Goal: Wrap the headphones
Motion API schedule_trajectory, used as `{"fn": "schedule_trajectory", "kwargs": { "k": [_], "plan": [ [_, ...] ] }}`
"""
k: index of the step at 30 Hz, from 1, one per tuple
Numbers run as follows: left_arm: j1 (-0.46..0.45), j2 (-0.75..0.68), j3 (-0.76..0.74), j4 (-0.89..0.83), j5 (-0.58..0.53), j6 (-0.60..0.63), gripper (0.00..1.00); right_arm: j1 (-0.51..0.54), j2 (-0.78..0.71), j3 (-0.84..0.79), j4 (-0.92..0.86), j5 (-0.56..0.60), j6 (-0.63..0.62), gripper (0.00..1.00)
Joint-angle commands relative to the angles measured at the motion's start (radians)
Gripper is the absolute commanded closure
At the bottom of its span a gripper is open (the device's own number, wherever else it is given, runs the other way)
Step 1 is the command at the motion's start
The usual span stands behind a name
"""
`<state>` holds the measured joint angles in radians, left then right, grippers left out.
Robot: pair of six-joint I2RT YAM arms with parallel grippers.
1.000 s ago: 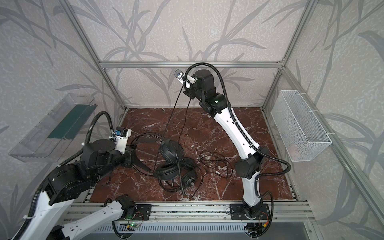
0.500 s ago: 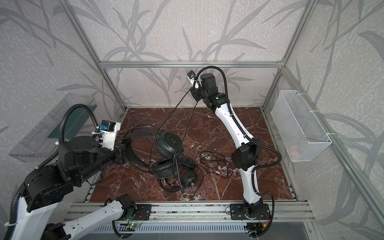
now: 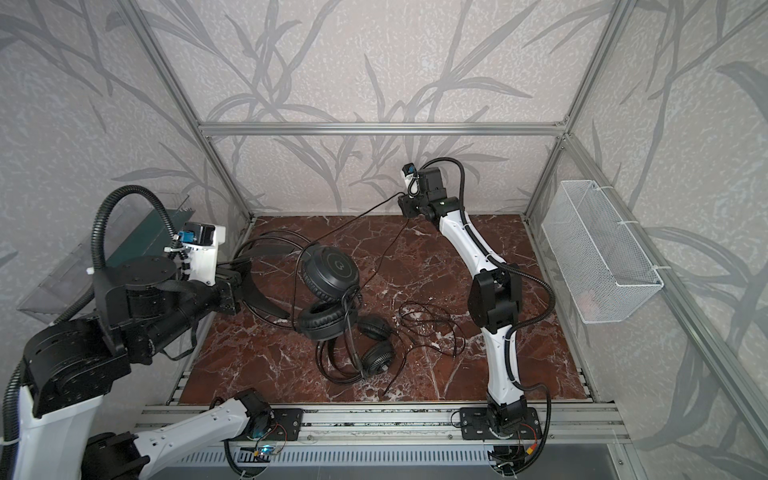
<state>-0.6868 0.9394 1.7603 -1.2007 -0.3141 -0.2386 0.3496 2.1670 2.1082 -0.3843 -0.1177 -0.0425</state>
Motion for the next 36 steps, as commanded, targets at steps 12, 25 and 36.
{"fn": "schedule_trajectory", "kwargs": {
  "k": [12,25,36],
  "plan": [
    [-0.005,0.062,0.214,0.056,-0.176,-0.09,1.0,-0.089,-0.02,-0.222,0.178,0.15,0.098,0.42],
    [-0.006,0.1,0.256,0.106,-0.147,-0.156,1.0,-0.095,-0.035,-0.323,0.312,-0.012,0.07,0.45],
    [-0.005,0.356,0.543,-0.145,-0.109,-0.225,1.0,0.02,-0.249,-0.717,0.797,-0.269,0.008,0.5]
  ]
}}
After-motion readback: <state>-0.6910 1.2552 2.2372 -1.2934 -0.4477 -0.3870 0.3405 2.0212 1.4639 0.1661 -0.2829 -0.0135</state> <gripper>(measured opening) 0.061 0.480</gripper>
